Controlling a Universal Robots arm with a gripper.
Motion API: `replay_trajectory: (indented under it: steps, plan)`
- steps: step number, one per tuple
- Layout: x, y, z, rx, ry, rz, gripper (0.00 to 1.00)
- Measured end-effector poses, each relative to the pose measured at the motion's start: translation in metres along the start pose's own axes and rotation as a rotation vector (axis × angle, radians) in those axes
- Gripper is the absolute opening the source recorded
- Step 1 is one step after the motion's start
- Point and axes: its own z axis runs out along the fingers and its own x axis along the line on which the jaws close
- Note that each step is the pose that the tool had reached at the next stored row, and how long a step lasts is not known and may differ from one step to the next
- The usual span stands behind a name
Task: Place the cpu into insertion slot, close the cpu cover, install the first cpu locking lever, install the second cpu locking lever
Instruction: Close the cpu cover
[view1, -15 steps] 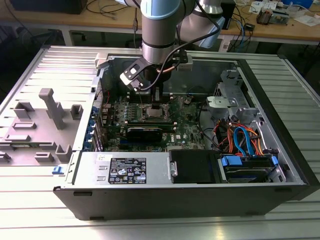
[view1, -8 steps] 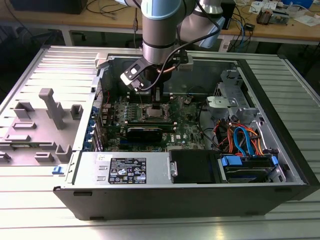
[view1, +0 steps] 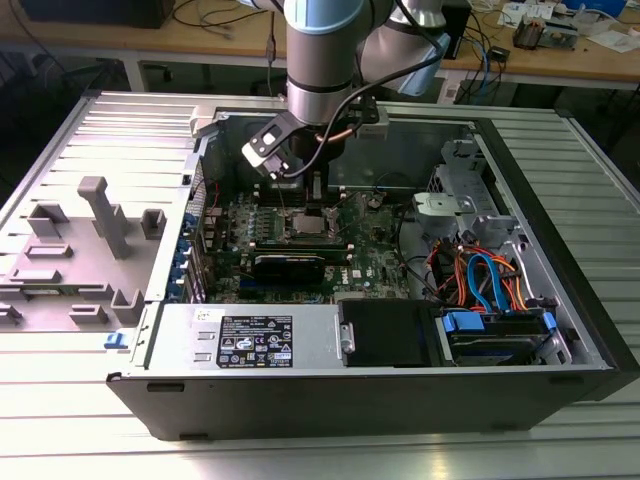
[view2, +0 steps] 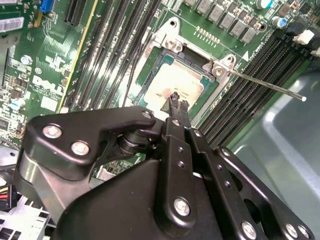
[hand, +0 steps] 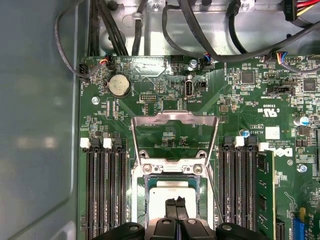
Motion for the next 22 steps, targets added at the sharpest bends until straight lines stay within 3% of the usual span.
replay_trajectory:
  steps: [5, 22]
  plan:
    - [-0.0001, 0.0052, 0.0002, 0.0001, -0.0001, 0.000, 0.11]
    - [0.0000, 0.0104, -0.0056, 0.0001, -0.0005, 0.000, 0.11]
